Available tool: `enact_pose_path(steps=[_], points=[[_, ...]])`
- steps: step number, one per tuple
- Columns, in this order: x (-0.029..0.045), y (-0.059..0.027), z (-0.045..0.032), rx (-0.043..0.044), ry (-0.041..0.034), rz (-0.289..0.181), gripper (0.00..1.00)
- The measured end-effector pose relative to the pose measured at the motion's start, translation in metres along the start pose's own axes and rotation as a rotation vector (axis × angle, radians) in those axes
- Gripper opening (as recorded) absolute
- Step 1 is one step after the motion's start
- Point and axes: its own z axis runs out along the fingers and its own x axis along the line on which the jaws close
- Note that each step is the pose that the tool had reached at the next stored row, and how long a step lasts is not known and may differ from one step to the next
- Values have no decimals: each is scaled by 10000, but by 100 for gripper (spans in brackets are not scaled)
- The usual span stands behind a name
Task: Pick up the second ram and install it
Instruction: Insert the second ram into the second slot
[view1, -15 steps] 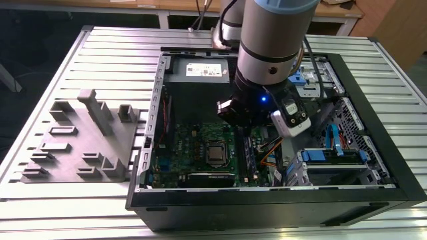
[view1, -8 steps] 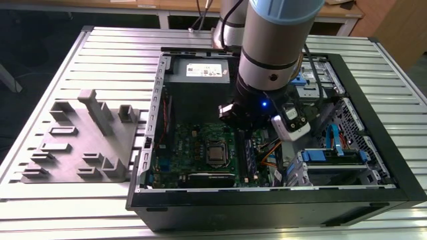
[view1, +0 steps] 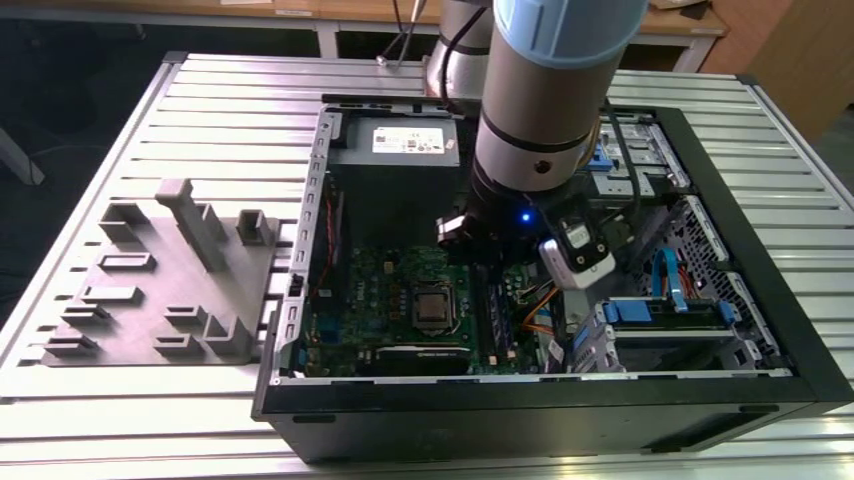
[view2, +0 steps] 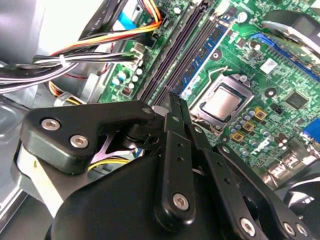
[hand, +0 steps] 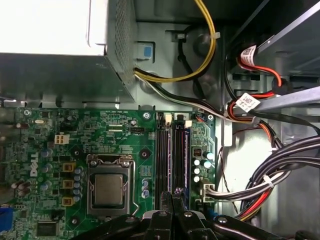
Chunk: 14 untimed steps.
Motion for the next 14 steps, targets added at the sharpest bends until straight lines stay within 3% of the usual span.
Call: enact_pose_path(steps=[14], points=[[5,-6,112,-27,2,-47,8]])
